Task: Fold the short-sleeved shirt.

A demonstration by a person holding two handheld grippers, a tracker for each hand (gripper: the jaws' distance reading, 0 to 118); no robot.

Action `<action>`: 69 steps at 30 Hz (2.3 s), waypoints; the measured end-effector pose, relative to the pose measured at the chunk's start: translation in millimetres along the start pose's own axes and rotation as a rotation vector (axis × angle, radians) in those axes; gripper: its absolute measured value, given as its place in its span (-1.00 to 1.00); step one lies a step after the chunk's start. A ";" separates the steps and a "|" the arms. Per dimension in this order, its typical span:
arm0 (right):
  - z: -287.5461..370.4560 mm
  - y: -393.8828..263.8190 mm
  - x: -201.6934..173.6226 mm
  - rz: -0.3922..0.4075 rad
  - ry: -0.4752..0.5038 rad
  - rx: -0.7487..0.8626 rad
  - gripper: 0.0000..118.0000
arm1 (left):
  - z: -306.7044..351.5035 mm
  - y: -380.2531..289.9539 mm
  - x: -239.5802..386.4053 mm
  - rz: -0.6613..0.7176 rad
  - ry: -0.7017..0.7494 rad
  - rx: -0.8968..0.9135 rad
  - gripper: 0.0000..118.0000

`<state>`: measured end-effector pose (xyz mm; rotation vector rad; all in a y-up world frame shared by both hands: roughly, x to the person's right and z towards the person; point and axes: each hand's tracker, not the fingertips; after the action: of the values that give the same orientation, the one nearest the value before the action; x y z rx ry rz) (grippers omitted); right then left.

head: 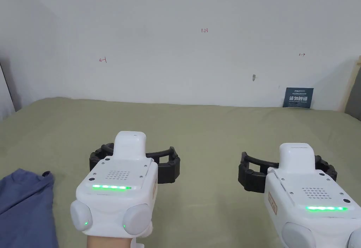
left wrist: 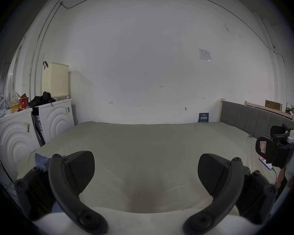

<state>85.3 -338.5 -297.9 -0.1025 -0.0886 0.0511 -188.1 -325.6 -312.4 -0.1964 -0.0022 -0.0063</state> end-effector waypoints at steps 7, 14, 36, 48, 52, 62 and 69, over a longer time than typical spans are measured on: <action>1.0 0.9 2.1 -0.005 -0.005 0.003 1.00 | -3.8 -1.3 -0.9 -0.010 -0.002 0.002 1.00; 1.0 -2.9 0.3 -0.002 0.003 -0.006 1.00 | -3.6 0.3 0.3 -0.008 -0.003 -0.004 1.00; -2.4 -5.0 -5.2 0.017 0.017 -0.014 1.00 | -3.5 -0.2 -0.9 0.020 -0.004 -0.020 1.00; -1.6 -7.7 -4.7 0.011 0.015 -0.017 1.00 | -1.5 -0.9 -3.8 0.029 0.001 -0.026 1.00; -0.7 -7.9 -5.0 0.012 0.017 -0.018 1.00 | -0.6 -2.2 -0.6 0.021 0.001 -0.026 1.00; -1.1 -9.4 -2.1 0.003 0.009 -0.027 1.00 | -3.5 -6.0 -0.8 0.020 -0.001 -0.030 1.00; -1.4 -6.7 -3.2 0.006 0.005 -0.022 1.00 | -2.9 -4.0 -3.0 0.024 0.005 -0.027 1.00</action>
<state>82.6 -345.5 -298.9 -0.1249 -0.0839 0.0554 -191.2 -330.1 -314.4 -0.2231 0.0054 0.0167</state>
